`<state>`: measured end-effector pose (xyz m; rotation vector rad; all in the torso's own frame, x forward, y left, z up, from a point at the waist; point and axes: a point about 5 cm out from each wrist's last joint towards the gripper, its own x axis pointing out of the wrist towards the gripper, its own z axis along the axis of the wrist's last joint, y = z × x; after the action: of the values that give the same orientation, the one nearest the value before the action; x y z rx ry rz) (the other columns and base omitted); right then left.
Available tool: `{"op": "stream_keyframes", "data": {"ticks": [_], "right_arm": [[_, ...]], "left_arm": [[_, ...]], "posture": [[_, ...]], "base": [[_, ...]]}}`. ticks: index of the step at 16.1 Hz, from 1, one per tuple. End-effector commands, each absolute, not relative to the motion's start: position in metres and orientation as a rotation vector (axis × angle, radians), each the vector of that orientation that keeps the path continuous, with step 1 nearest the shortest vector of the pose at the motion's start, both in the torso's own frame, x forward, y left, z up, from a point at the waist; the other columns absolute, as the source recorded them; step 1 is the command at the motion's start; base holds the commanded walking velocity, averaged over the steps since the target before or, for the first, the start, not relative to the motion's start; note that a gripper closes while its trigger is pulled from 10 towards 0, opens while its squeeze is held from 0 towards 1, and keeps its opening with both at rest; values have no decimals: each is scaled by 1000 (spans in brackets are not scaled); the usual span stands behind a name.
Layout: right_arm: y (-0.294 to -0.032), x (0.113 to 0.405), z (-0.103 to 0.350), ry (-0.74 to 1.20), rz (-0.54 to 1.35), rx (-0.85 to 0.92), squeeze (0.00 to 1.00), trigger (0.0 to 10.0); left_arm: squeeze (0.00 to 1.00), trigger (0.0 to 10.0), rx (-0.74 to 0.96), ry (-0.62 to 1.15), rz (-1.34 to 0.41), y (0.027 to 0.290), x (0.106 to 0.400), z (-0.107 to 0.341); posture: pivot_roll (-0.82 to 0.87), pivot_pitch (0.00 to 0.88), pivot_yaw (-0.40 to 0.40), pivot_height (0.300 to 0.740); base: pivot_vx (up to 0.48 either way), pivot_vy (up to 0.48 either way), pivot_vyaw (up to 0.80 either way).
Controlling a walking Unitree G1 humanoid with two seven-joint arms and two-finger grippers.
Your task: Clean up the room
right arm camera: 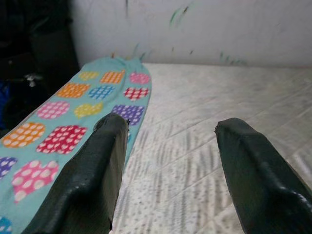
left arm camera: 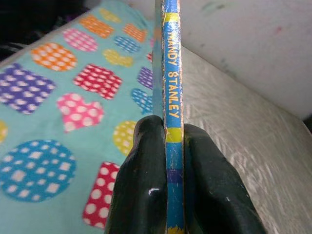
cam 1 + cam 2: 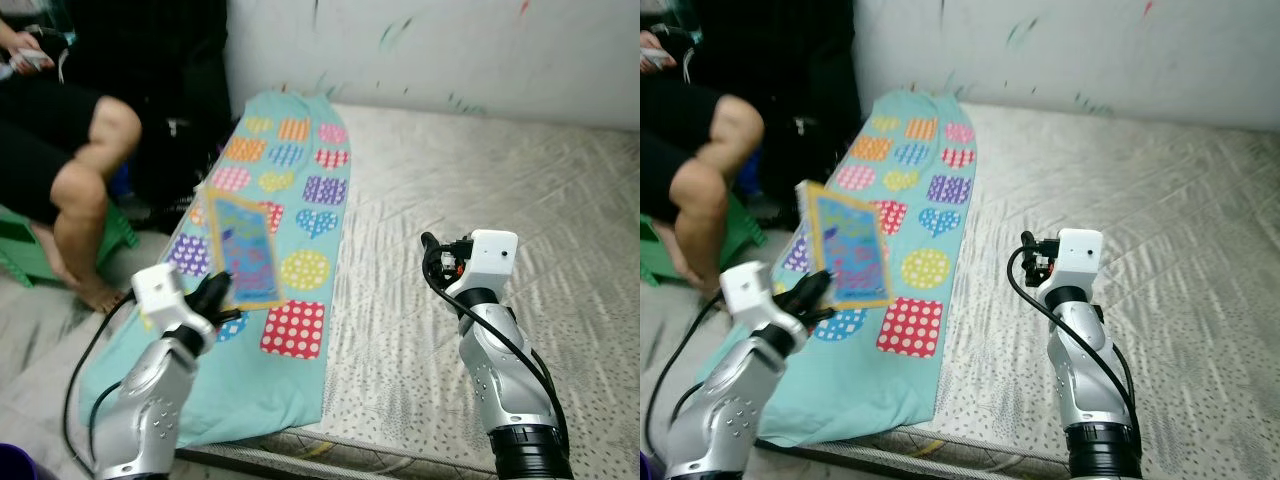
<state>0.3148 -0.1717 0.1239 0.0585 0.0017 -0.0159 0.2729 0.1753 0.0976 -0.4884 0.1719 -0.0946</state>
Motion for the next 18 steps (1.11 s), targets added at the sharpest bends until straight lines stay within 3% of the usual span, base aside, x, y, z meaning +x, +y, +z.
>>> {"op": "stream_keyframes", "data": {"ticks": [1, 7, 14, 18], "right_arm": [[-174, 313, 125, 4, -30, 53, 0, 10000], [-180, 308, 120, 25, -80, 69, 0, 10000], [-166, 309, 119, 24, -52, 78, 0, 10000], [-161, 314, 122, 20, -30, 72, 0, 10000]], "left_arm": [[0, 10000, -465, 133, -98, 176, 277, 106], [0, 10000, -487, 161, -62, 176, 283, 98], [0, 10000, -522, 153, -65, 172, 291, 96], [0, 10000, -525, 146, -53, 176, 291, 97]], "posture": [[-66, 0, 10, 740], [-103, 0, 58, 740], [-110, 0, 23, 740], [-100, 8, 14, 740]], "base": [[0, 0, 0], [0, 0, -667], [0, 0, -800], [0, 0, 0]]}}
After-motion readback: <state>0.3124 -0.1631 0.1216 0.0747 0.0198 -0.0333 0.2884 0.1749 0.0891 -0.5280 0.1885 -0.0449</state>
